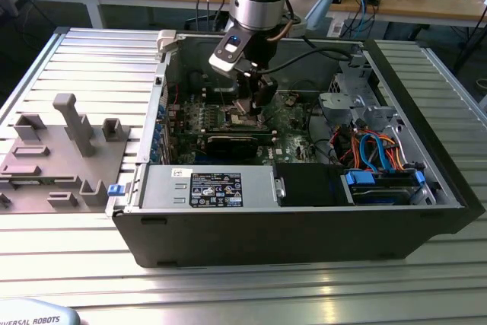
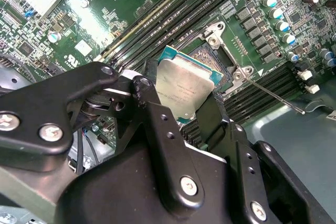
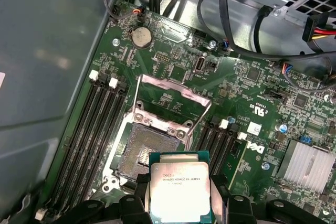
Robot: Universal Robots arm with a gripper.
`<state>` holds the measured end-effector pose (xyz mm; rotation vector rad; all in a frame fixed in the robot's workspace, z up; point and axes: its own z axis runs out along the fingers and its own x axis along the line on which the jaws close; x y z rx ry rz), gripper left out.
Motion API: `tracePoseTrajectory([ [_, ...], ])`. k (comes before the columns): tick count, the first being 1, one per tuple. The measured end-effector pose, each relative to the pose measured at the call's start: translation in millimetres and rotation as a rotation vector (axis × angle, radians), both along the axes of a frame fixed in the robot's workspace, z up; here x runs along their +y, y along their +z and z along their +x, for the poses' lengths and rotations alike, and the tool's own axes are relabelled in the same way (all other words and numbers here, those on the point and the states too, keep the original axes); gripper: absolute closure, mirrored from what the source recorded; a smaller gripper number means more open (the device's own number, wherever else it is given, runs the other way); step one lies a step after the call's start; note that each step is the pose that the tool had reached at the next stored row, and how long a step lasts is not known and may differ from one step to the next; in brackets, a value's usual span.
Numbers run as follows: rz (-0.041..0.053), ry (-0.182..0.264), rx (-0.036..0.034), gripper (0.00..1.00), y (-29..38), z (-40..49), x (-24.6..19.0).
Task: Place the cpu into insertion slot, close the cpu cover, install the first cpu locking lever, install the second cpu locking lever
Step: 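Place the cpu into insertion slot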
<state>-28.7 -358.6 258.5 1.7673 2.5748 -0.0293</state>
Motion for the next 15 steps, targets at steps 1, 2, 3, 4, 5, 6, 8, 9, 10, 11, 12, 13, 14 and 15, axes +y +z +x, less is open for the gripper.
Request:
tracePoseTrajectory([
  [1,0.0,-0.002,0.0,0.46,0.0,0.0,0.0],
  [2,0.0,-0.004,0.0,0.46,0.0,0.0,0.0],
  [3,0.0,-0.006,0.0,0.46,0.0,0.0,0.0],
  [4,0.0,-0.008,-0.0001,0.46,0.0,0.0,0.0],
  [5,0.0,-0.009,0.0,0.46,0.0,0.0,0.0],
  [6,0.0,-0.011,0.0,0.46,0.0,0.0,0.0],
  [8,0.0,-0.016,-0.0001,0.46,-0.1,0.0,0.0],
  [9,0.0,-0.018,0.0,0.46,-0.1,0.0,0.0],
  [10,0.0,-0.02,0.0,0.46,-0.1,0.0,0.0],
  [11,0.0,-0.021,0.0,0.46,-0.1,0.0,0.0],
  [12,0.0,-0.022,-0.0001,0.46,-0.1,0.0,0.0],
  [13,0.0,-0.024,0.0,0.46,-0.1,0.0,0.0],
  [14,0.0,-0.026,0.0,0.46,-0.1,0.0,0.0],
  [15,0.0,-0.028,0.0,0.46,-0.1,0.0,0.0],
])
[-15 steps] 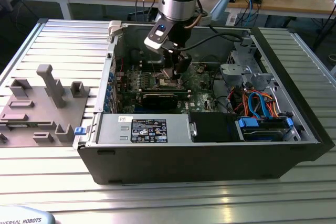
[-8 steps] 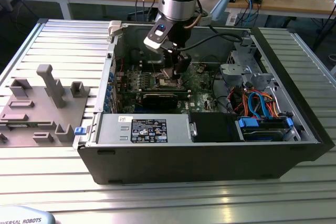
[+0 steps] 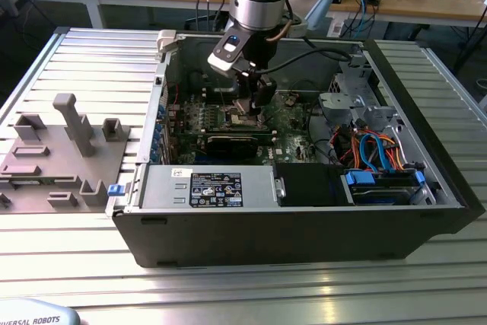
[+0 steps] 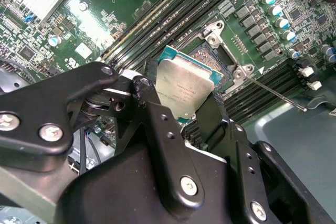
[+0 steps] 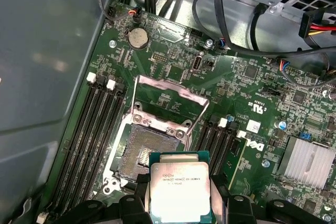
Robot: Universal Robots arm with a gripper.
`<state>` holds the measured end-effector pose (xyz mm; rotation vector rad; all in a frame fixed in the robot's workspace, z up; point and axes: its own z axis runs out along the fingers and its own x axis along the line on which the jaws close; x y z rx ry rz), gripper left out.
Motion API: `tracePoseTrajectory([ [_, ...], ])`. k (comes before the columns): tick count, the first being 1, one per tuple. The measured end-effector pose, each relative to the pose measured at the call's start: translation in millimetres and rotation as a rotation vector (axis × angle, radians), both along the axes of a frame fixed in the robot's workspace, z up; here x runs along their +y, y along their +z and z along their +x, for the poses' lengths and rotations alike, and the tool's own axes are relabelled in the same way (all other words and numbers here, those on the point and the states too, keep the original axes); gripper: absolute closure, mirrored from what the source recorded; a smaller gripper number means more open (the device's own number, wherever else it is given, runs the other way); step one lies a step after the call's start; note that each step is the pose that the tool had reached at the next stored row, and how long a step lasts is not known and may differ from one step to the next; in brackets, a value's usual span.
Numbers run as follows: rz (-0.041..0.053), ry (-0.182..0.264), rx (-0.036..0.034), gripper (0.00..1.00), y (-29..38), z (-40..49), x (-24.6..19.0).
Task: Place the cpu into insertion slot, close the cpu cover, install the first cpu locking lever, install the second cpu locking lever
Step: 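Place the cpu into insertion slot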
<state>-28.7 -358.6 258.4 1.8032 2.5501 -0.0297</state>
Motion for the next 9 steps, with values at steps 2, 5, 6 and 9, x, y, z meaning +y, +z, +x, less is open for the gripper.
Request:
tracePoseTrajectory([
  [2,0.0,-0.005,0.0,0.46,0.0,0.0,0.0],
  [5,0.0,-0.012,0.0,0.46,-0.1,0.0,0.0],
  [6,0.0,-0.013,0.0,0.46,-0.1,0.0,0.0],
  [9,0.0,-0.019,0.0,0.46,-0.1,0.0,0.0],
])
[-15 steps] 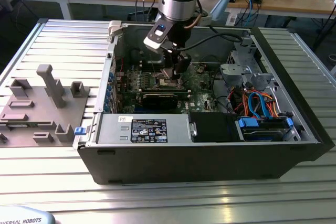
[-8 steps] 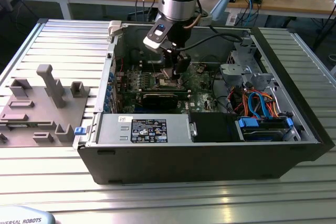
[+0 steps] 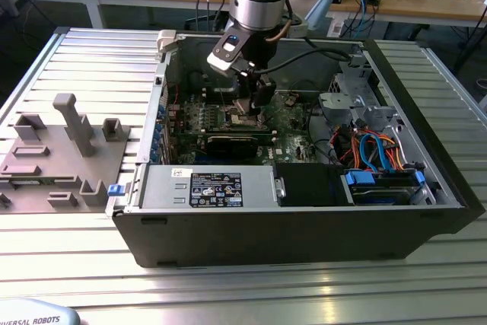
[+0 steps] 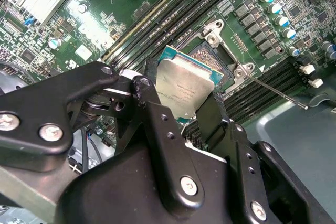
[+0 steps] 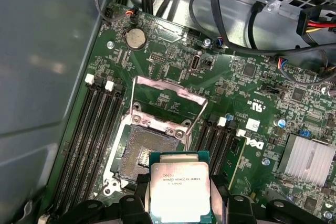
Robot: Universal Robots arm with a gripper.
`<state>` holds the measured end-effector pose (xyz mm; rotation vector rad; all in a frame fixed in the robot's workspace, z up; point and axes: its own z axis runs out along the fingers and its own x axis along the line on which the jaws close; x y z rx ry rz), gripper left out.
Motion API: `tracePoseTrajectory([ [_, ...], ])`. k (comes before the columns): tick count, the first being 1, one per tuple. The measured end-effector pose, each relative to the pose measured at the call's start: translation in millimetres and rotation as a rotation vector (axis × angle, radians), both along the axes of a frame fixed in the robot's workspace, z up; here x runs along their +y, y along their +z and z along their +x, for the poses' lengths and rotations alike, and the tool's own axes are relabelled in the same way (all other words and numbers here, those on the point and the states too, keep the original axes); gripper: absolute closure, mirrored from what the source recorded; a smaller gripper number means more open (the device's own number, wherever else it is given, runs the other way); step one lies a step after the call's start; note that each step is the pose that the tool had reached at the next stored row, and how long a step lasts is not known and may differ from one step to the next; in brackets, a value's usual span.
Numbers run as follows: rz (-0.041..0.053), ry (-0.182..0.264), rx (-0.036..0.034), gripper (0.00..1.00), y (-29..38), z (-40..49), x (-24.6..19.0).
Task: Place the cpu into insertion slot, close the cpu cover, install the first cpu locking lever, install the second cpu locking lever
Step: 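Place the cpu into insertion slot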
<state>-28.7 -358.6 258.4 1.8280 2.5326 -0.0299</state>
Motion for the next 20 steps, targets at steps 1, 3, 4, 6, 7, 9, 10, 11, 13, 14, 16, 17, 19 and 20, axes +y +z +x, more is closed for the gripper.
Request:
tracePoseTrajectory([
  [1,0.0,-0.001,0.0,0.46,0.0,0.0,0.0],
  [3,0.0,-0.004,0.0,0.46,0.0,0.0,0.0],
  [4,0.0,-0.006,0.0,0.46,0.0,0.0,0.0],
  [6,0.0,-0.011,0.0,0.46,-0.1,0.0,0.0],
  [7,0.0,-0.012,0.0,0.46,-0.1,0.0,0.0],
  [9,0.0,-0.015,0.0,0.46,-0.1,0.0,0.0],
  [10,0.0,-0.016,0.0001,0.46,-0.1,0.0,0.0],
  [11,0.0,-0.018,0.0,0.46,-0.1,0.0,0.0],
  [13,0.0,-0.021,0.0,0.46,-0.1,0.0,0.0],
  [14,0.0001,-0.024,0.0,0.46,-0.1,0.0,0.0],
  [16,0.0,-0.028,0.0,0.46,-0.1,0.0,0.0],
  [17,0.0,-0.028,0.0,0.46,-0.1,0.0,0.0],
  [19,0.0,-0.031,0.0,0.46,-0.1,0.0,0.0],
  [20,0.0,-0.033,0.0,0.46,-0.1,0.0,0.0],
])
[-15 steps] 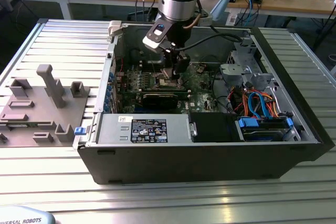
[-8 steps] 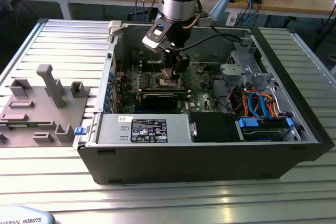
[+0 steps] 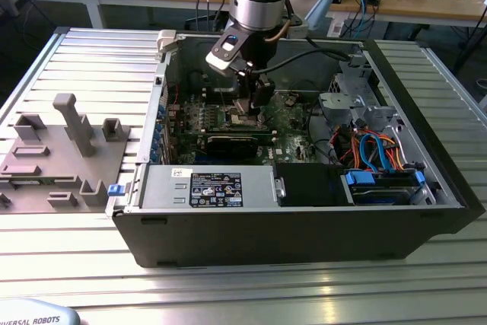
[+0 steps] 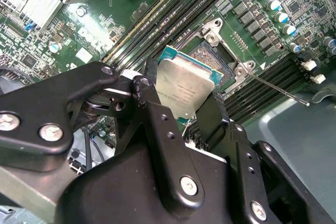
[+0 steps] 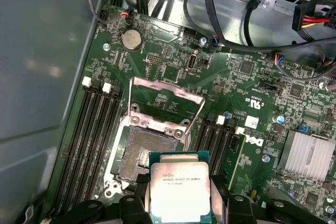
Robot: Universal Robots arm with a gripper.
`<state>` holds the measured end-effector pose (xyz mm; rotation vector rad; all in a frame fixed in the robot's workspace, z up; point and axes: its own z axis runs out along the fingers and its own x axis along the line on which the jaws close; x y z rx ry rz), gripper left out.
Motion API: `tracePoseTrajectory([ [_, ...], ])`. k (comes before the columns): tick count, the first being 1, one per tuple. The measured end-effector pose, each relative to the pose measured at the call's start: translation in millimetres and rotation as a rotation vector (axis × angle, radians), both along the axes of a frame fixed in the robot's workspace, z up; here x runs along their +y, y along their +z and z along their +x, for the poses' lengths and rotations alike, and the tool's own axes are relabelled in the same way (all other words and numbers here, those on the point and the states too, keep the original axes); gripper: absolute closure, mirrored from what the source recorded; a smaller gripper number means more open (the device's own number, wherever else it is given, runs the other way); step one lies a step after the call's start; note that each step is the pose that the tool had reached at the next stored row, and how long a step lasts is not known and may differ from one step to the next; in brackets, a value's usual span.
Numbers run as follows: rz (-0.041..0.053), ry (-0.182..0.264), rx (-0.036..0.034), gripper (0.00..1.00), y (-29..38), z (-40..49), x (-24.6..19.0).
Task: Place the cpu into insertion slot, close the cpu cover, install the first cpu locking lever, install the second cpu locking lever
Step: 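Place the cpu into insertion slot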
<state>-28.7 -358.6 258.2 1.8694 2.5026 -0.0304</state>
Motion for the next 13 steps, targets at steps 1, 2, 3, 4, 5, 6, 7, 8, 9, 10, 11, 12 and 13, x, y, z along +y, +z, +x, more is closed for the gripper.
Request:
tracePoseTrajectory([
  [1,0.0,-0.001,0.0,0.46,0.0,0.0,0.0],
  [2,0.0,-0.003,0.0,0.46,0.0,0.0,0.0],
  [3,0.0,-0.004,0.0,0.46,0.0,0.0,0.0],
  [4,0.0,-0.006,0.0,0.46,0.0,0.0,0.0],
  [5,0.0,-0.008,0.0,0.46,0.0,0.0,0.0],
  [6,0.0,-0.009,0.0,0.46,-0.1,0.0,0.0],
  [7,0.0,-0.01,0.0,0.46,-0.1,0.0,0.0],
  [8,0.0,-0.011,0.0,0.46,-0.1,0.0,0.0],
  [9,0.0,-0.013,0.0,0.46,-0.1,0.0,0.0],
  [10,0.0001,-0.014,0.0,0.46,-0.1,0.0,0.0],
  [11,0.0,-0.015,0.0,0.46,-0.1,0.0,0.0],
  [12,0.0,-0.016,0.0,0.46,-0.1,0.0,0.0],
  [13,0.0,-0.017,0.0,0.46,-0.1,0.0,0.0],
])
